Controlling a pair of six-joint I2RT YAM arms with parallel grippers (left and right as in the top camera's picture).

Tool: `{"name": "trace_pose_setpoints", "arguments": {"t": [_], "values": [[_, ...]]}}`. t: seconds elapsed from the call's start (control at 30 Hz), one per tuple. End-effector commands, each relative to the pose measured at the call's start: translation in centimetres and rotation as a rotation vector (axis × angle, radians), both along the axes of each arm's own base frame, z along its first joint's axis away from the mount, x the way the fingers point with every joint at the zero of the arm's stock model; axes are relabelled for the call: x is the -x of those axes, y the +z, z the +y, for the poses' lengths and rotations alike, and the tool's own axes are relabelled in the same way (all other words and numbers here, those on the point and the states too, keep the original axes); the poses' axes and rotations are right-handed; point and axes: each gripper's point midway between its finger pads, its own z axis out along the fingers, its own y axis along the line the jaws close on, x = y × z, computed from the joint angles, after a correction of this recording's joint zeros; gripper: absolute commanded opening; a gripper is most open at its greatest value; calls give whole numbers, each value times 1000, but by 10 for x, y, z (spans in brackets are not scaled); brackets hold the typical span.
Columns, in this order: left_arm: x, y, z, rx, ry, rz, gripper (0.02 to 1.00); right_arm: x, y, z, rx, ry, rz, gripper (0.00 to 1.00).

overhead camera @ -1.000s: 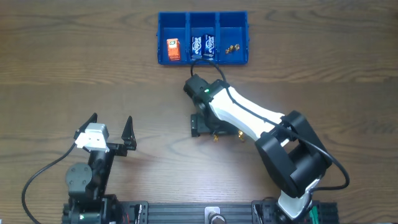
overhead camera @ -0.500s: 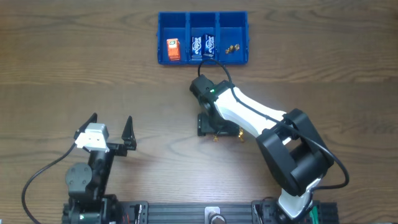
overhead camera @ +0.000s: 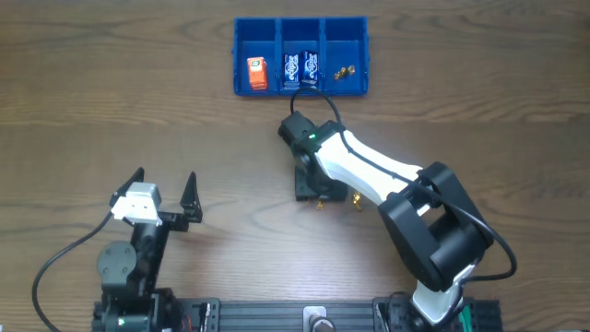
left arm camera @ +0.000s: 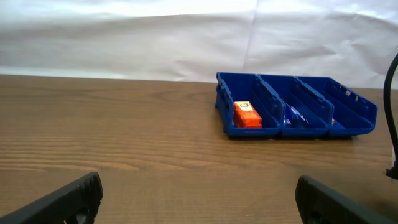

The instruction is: Sort Candies Into Trays

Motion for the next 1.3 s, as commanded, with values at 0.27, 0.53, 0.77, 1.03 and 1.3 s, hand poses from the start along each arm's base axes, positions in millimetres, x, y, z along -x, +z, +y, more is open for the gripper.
{"name": "trace_pose_setpoints", "arguments": {"t": [0.27, 0.53, 0.77, 1.03, 1.3], "values": [[1, -16, -2, -12, -16, 44, 998, 4, -6, -3, 20, -2, 22, 356], [1, -16, -2, -12, -16, 44, 996, 5, -6, -4, 23, -2, 25, 275], [1, -16, -2, -13, -16, 43, 996, 2, -6, -2, 15, -2, 14, 167], [1, -16, -2, -13, -17, 44, 998, -25, 37, -1, -22, 13, -136, 154], [1, -16, -2, -12, -16, 44, 996, -132, 167, -27, -53, -29, -430, 139]]}}
